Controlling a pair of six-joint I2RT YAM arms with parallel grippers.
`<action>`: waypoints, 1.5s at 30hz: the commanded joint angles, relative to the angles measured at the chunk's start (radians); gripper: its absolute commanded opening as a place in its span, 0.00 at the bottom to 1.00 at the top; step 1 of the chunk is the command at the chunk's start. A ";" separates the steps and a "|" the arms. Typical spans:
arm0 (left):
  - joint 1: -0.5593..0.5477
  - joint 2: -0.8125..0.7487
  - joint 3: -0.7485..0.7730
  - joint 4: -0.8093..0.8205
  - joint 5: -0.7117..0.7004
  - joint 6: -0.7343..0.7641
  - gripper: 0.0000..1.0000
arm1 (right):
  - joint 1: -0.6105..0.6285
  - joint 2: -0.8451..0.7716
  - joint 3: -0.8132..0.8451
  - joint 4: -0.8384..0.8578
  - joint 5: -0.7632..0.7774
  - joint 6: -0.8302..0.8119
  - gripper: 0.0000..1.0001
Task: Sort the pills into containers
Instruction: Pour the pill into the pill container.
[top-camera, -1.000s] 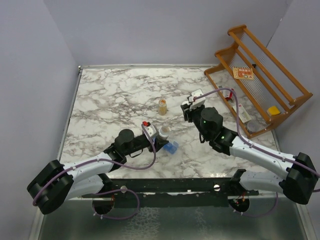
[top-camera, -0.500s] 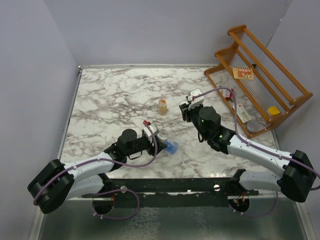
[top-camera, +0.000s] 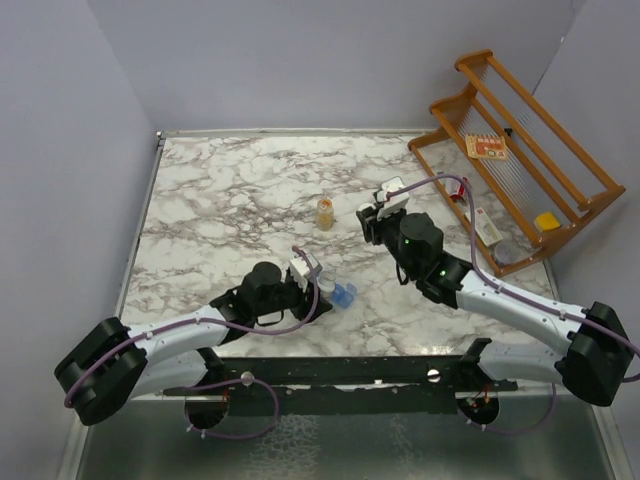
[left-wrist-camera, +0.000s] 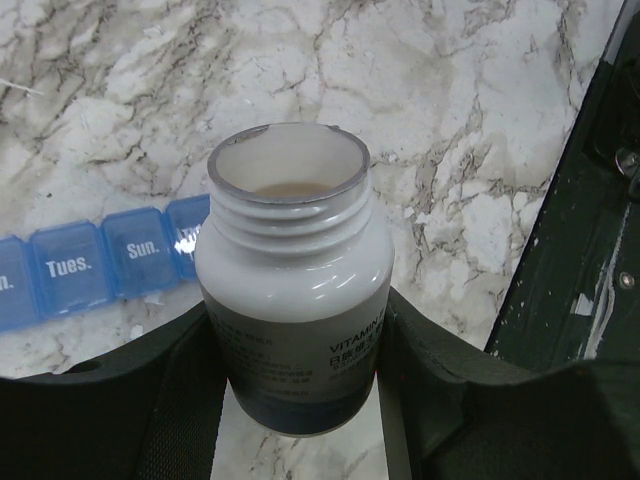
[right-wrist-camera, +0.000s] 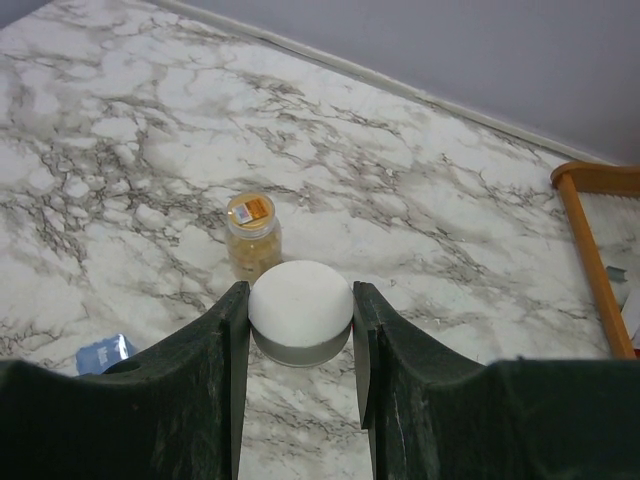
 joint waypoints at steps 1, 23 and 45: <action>-0.027 -0.002 0.051 -0.099 -0.029 -0.033 0.00 | -0.003 -0.035 0.007 0.044 0.015 0.007 0.01; -0.130 0.056 0.079 -0.239 -0.106 -0.034 0.00 | -0.003 -0.054 -0.025 0.067 0.074 0.045 0.01; -0.139 0.002 0.072 -0.229 -0.110 -0.041 0.00 | -0.200 0.198 -0.106 0.041 -0.091 0.215 0.01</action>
